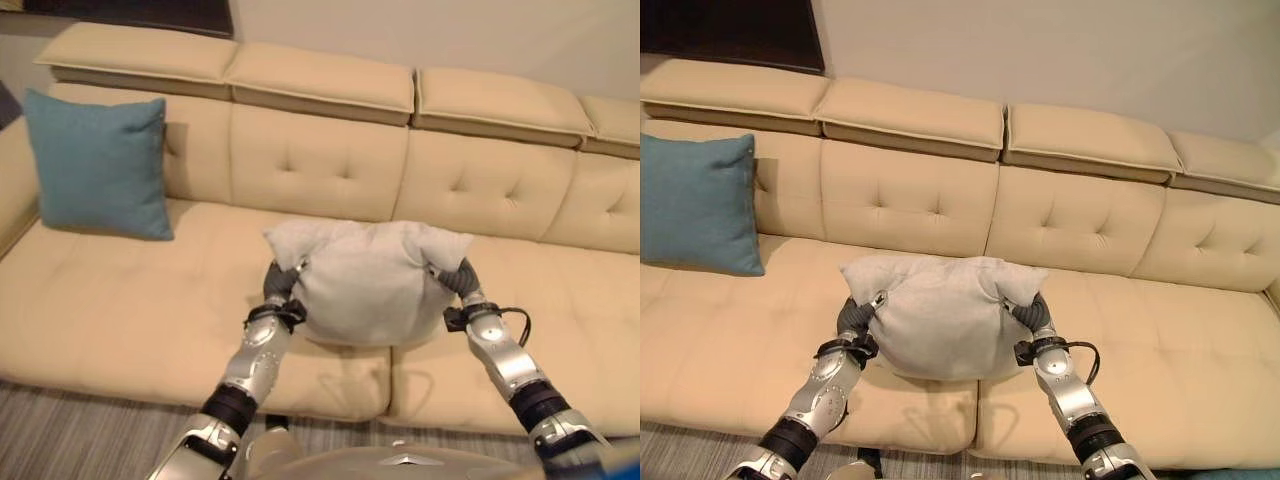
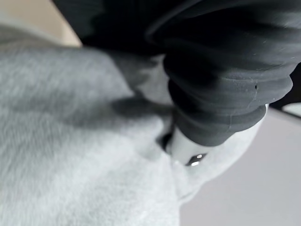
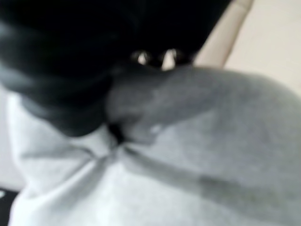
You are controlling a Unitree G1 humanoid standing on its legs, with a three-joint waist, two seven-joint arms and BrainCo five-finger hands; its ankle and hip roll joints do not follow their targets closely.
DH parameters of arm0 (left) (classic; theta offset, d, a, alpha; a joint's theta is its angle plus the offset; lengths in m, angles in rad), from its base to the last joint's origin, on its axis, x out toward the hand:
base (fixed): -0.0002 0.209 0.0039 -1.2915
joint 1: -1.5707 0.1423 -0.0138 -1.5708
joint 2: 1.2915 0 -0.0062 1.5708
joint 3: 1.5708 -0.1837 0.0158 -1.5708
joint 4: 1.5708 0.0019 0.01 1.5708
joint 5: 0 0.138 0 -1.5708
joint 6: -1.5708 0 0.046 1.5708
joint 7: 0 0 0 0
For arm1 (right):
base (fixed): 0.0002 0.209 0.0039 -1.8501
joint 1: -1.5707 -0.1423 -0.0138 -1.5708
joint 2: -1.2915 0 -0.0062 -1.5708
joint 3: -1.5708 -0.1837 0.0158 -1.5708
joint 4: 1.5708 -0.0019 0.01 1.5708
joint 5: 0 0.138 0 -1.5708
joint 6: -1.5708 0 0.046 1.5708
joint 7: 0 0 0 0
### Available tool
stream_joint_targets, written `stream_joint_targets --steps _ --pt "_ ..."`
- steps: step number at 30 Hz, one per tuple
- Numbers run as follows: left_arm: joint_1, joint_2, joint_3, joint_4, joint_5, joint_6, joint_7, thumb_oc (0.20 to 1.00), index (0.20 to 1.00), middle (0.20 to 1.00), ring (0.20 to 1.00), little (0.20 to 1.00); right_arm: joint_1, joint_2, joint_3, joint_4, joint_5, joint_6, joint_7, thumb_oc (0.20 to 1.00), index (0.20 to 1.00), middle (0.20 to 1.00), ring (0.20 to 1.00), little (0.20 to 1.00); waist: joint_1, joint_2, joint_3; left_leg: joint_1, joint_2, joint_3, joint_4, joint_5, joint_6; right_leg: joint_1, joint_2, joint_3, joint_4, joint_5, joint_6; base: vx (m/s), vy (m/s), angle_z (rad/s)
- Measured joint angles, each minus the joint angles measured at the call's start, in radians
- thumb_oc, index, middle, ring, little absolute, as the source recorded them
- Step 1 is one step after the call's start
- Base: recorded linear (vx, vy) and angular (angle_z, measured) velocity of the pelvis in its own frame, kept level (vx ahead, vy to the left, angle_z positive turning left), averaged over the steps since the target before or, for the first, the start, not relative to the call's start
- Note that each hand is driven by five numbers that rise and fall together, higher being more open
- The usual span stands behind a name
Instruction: Pick up all the scattered cushions and arrange them neatly on the sofa.
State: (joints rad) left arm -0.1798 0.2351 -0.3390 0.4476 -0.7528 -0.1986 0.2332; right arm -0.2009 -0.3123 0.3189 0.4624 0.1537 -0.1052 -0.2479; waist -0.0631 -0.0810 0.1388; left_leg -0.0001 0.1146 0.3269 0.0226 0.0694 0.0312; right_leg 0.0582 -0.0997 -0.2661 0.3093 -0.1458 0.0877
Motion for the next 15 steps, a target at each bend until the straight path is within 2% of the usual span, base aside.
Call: stream_joint_targets --steps 1,3,5,6,7,8,10,11,12,13,15 --pt "0.001 0.003 0.007 0.000 0.000 -0.001 0.001 0.200 0.200 0.200 0.200 0.200 -0.001 -0.002 0.001 -0.004 0.000 0.000 0.000 0.200 0.200 0.200 0.200 0.200 0.006 0.012 0.004 0.021 -0.008 -0.002 -0.010 -0.016 0.022 -0.042 -0.030 -0.013 0.081 -0.013 0.033 0.11 0.180 -0.69" --pt "-0.014 0.006 0.024 0.000 0.000 -0.001 0.001 0.200 0.200 0.200 0.200 0.200 -0.002 -0.003 0.004 -0.017 -0.002 0.000 0.005 0.200 0.200 0.200 0.200 0.200 0.007 0.030 0.013 0.053 -0.047 -0.002 -0.034 -0.037 0.040 -0.100 -0.091 -0.027 0.116 -0.014 0.040 0.10 0.137 -0.25" --pt "-0.028 0.011 0.025 0.000 0.001 -0.001 0.003 0.200 0.200 0.200 0.200 0.200 -0.002 -0.001 0.004 -0.017 -0.002 0.000 0.005 0.200 0.200 0.200 0.200 0.200 0.003 0.040 0.018 0.057 -0.061 -0.002 -0.039 -0.042 0.047 -0.137 -0.108 -0.031 0.118 0.003 0.048 0.08 0.071 0.08" --pt "-0.031 0.013 0.026 0.000 0.001 -0.001 0.005 0.200 0.200 0.200 0.200 0.200 -0.002 -0.001 0.005 -0.017 -0.002 0.000 0.009 0.200 0.200 0.200 0.200 0.200 0.009 0.048 0.023 0.067 -0.065 0.002 -0.048 -0.045 0.051 -0.161 -0.128 -0.056 0.118 0.008 0.051 0.05 -0.008 0.05" --pt "-0.031 0.013 0.027 0.000 0.002 -0.003 0.005 0.200 0.200 0.200 0.200 0.200 -0.001 -0.001 0.008 -0.016 -0.002 0.001 0.010 0.200 0.200 0.200 0.200 0.200 0.019 0.056 0.027 0.075 -0.068 0.009 -0.052 -0.046 0.051 -0.161 -0.140 -0.068 0.071 0.023 0.065 0.07 -0.021 0.01" --pt "-0.030 0.014 0.028 0.000 0.002 -0.003 0.006 0.200 0.200 0.200 0.200 0.200 -0.002 -0.001 0.008 -0.016 -0.003 0.001 0.010 0.200 0.200 0.200 0.200 0.200 0.026 0.057 0.027 0.079 -0.070 0.010 -0.058 -0.048 0.048 -0.158 -0.146 -0.076 0.022 0.046 0.062 0.07 -0.056 -0.02" --pt "-0.028 0.016 0.030 0.000 0.002 -0.004 0.006 0.200 0.200 0.200 0.200 0.200 -0.008 -0.001 0.007 -0.016 -0.004 0.001 0.012 0.200 0.200 0.200 0.200 0.200 0.042 0.055 0.026 0.079 -0.074 0.017 -0.061 -0.052 0.035 -0.135 -0.153 -0.080 -0.056 0.112 0.063 0.09 -0.064 -0.11" --pt "-0.016 0.014 0.032 -0.001 0.024 -0.003 0.007 0.200 0.200 0.200 0.200 0.200 -0.005 -0.003 0.007 -0.016 -0.018 0.001 0.015 0.200 0.200 0.200 0.200 0.200 0.050 0.049 0.022 0.083 -0.079 0.018 -0.063 -0.052 0.006 -0.057 -0.136 -0.099 -0.199 0.143 0.043 0.13 -0.080 -0.11" --pt "-0.002 0.003 0.035 -0.001 0.031 -0.001 0.007 0.200 0.200 0.200 0.200 0.200 -0.001 -0.008 0.006 -0.016 -0.022 0.002 0.019 0.200 0.200 0.200 0.200 0.200 0.046 0.064 0.021 0.090 -0.069 0.016 -0.068 -0.045 -0.004 -0.031 -0.112 -0.107 -0.243 0.169 0.025 0.11 -0.076 -0.09" --pt "0.017 -0.007 0.038 -0.010 0.034 -0.001 0.007 0.200 0.200 0.200 0.200 0.200 0.003 -0.014 0.007 -0.015 -0.022 0.004 0.022 0.200 0.200 0.200 0.200 0.200 0.046 0.073 0.014 0.099 -0.060 0.022 -0.080 -0.039 -0.013 -0.013 -0.093 -0.102 -0.276 0.181 0.022 0.11 -0.091 -0.08" --pt "0.043 -0.023 0.049 -0.035 0.036 0.000 0.006 0.200 0.200 0.200 0.200 0.200 0.003 -0.031 0.004 -0.016 -0.022 0.005 0.027 0.200 0.200 0.200 0.200 0.200 0.040 0.077 0.001 0.109 -0.038 0.023 -0.094 -0.029 -0.036 0.008 -0.064 -0.103 -0.322 0.196 0.011 0.08 -0.085 -0.09"
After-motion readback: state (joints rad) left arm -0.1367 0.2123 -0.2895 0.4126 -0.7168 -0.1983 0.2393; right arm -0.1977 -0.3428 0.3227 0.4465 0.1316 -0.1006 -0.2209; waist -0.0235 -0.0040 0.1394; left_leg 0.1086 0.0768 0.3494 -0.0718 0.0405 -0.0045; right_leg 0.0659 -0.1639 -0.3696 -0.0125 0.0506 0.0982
